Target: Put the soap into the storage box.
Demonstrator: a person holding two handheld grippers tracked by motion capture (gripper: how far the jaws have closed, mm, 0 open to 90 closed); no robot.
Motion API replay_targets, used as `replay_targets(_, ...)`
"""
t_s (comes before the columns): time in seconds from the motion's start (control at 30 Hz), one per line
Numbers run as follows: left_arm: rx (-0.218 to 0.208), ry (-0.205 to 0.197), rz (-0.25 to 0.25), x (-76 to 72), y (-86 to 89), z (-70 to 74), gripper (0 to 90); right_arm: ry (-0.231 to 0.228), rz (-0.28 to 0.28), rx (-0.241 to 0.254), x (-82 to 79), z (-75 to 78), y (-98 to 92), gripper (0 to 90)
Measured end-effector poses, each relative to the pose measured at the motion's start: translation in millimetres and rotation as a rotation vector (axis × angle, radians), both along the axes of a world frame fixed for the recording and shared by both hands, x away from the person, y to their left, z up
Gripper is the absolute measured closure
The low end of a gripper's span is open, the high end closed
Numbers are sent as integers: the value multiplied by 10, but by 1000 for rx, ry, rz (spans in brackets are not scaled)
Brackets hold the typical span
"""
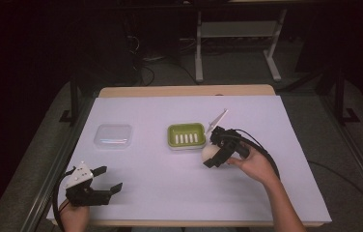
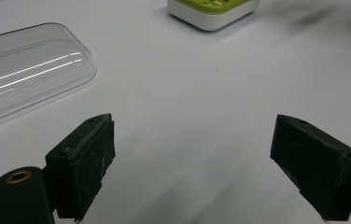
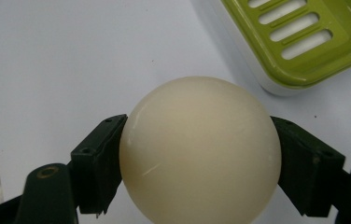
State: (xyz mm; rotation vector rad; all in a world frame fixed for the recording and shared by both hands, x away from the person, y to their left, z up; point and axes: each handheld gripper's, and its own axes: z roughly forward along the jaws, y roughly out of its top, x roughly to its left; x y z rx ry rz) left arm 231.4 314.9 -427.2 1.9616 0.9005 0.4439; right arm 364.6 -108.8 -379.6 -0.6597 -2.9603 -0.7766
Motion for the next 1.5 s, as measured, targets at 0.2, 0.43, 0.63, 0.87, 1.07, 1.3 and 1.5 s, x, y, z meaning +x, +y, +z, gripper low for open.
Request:
replay_targets(0.2,-6,0,6,0,11,-1,130,-3,3,11,80,26,52,229)
replay_targets(0.43,-12,0,11,9,7,-2,130,2,11,4,161,77,164,229)
replay_targets(0.63,-10,0,12,10,16,-2,130,-3,16,6,223,106,213,229)
replay_targets(0.87,-11,0,12,8,21,-1,130,-6,17,14,289,151,269,229)
replay_targets(1.07,-9,-2,12,5,20,-1,130,-6,22,10,338,192,313,230)
replay_targets(1.3,-12,0,14,3,20,-1,130,-10,32,19,419,237,376,230)
replay_targets(1.5,-15,-2,15,2,20,-3,130,-16,36,17,473,266,434,229)
